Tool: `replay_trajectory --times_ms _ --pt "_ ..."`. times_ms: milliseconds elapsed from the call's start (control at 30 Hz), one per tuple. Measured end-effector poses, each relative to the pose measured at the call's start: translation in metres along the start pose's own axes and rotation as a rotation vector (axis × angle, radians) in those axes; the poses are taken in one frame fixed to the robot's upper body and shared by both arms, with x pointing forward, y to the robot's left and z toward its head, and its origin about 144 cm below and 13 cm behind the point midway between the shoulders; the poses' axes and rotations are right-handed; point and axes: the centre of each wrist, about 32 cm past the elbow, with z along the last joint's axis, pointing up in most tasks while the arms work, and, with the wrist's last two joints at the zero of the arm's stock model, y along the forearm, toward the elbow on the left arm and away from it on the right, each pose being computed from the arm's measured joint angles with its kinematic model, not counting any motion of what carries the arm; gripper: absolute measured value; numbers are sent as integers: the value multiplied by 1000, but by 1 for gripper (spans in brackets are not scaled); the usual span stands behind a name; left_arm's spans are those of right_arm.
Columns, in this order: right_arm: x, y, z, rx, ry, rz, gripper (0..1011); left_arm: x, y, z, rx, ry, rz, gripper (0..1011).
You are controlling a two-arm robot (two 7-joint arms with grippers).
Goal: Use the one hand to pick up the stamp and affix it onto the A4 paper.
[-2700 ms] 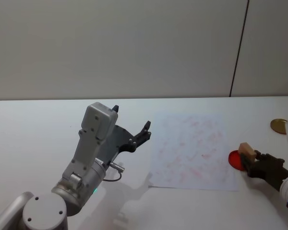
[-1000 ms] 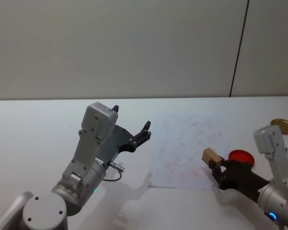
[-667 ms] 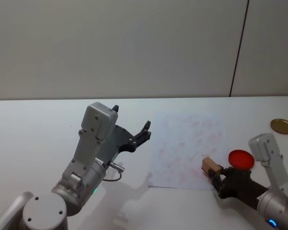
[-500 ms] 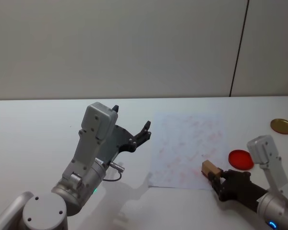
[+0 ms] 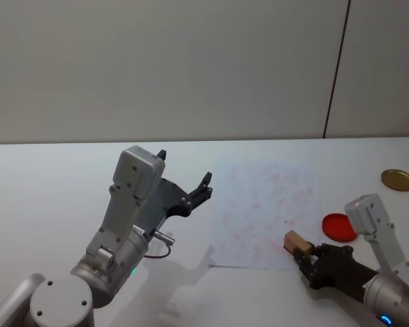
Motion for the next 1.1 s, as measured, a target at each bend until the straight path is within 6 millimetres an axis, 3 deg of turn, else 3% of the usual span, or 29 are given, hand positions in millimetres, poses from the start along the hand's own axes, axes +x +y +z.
replay_trajectory --times_ms 467,1100 --pt "2 -2 1 22 30 -11 217 0 0 0 0 0 0 993" --pt "26 -10 24 190 73 -148 217 0 0 0 0 0 0 993"
